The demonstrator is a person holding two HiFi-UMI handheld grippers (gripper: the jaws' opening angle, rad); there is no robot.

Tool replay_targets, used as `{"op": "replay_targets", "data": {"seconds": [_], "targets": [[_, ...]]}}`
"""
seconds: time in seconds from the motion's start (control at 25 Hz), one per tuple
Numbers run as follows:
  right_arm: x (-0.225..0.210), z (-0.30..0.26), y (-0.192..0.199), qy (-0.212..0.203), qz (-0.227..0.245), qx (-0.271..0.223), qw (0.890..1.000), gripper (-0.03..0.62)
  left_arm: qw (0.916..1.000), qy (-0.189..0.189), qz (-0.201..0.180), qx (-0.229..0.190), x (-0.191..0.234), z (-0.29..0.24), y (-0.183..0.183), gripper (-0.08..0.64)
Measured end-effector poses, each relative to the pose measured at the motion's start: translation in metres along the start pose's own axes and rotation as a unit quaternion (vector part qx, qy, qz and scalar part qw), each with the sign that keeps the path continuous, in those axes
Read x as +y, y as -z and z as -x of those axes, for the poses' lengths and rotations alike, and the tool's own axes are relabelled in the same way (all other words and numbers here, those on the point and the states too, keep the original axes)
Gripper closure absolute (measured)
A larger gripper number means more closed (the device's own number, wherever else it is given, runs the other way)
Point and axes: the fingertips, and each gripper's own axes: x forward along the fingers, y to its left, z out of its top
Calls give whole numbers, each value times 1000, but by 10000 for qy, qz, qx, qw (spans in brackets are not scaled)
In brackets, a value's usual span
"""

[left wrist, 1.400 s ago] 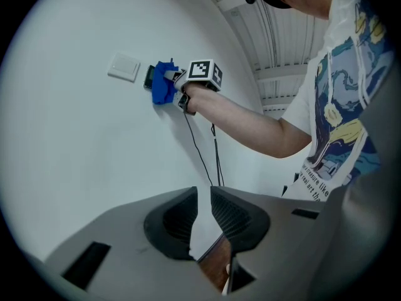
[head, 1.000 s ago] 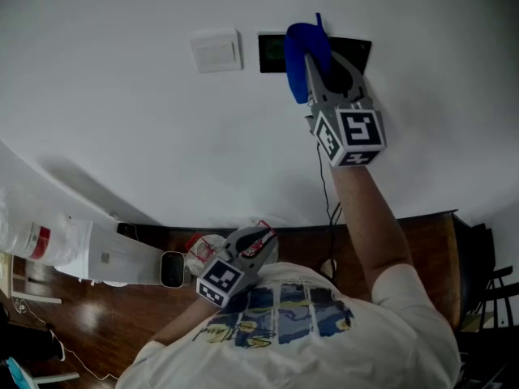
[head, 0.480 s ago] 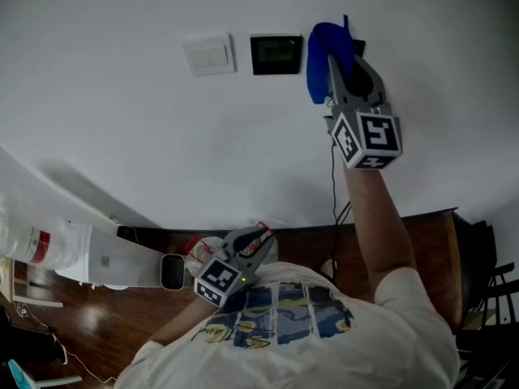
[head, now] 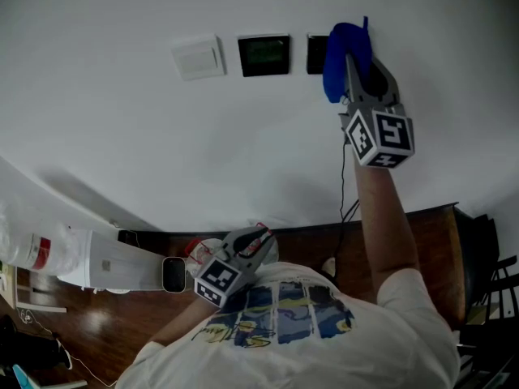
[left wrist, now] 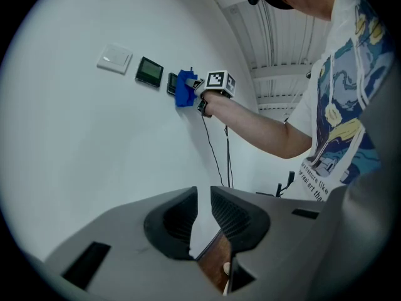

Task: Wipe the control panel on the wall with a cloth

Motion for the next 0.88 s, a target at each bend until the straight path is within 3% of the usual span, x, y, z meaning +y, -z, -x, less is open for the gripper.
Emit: {"op": "replay_targets", "data": {"seconds": [0.88], "targets": [[-59,12,19,650,-32,229,9976,499,10000,24,60,8,-5,2,4,503]]}}
